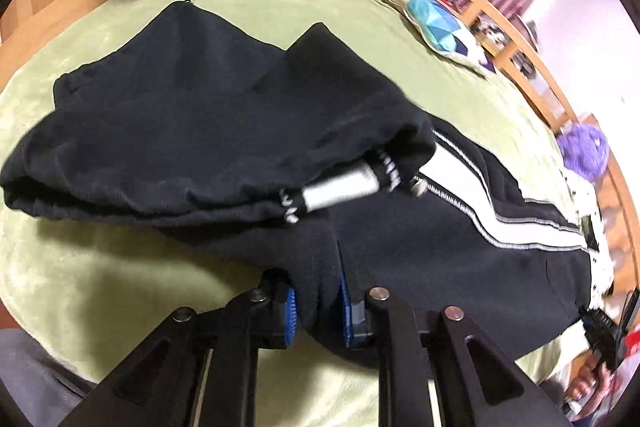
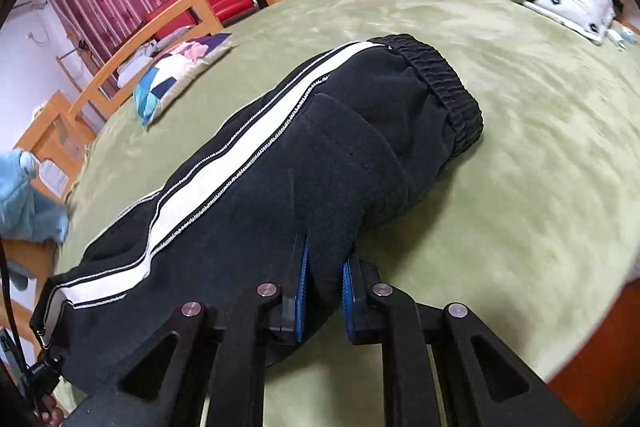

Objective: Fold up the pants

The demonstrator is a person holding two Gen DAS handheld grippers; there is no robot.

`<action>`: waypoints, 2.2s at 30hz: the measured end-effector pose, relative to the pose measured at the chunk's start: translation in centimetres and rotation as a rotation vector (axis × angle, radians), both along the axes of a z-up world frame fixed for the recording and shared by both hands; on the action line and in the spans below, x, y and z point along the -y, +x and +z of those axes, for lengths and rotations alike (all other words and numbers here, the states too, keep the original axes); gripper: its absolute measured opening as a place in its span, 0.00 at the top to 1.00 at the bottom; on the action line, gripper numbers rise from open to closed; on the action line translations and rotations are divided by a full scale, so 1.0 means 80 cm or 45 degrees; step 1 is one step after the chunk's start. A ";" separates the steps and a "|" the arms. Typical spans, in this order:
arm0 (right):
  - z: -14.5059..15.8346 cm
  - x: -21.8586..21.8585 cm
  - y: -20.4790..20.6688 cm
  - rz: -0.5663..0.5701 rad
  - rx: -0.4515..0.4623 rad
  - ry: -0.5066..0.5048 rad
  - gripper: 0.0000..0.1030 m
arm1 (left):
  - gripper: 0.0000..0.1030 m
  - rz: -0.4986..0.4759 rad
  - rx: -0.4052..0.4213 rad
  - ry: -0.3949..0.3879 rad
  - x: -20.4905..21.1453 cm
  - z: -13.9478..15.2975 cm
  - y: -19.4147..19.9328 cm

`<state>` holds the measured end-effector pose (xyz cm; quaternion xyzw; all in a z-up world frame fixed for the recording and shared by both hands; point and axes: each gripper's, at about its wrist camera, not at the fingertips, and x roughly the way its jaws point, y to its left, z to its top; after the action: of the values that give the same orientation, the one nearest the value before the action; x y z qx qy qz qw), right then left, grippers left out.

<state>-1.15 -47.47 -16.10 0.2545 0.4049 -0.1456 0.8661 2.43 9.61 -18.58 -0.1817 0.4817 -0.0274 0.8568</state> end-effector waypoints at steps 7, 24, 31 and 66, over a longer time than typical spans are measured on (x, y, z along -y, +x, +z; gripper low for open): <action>0.021 -0.016 -0.042 0.033 -0.029 -0.187 0.53 | 0.69 -0.094 0.022 0.133 -0.004 0.026 -0.016; 0.036 -0.057 -0.025 0.075 -0.011 -0.189 0.46 | 0.80 -0.193 0.225 0.363 0.022 0.041 0.057; 0.031 -0.061 -0.002 0.023 -0.047 -0.209 0.46 | 0.87 0.007 0.372 0.452 -0.056 0.105 0.126; -0.032 0.154 0.011 -0.231 0.063 0.236 0.22 | 0.37 -0.031 0.210 0.367 0.059 0.103 0.140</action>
<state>-0.27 -59.78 -18.63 0.3725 0.3703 -0.1790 0.8319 13.63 4.87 -10.33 -0.0479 0.4110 0.0168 0.9102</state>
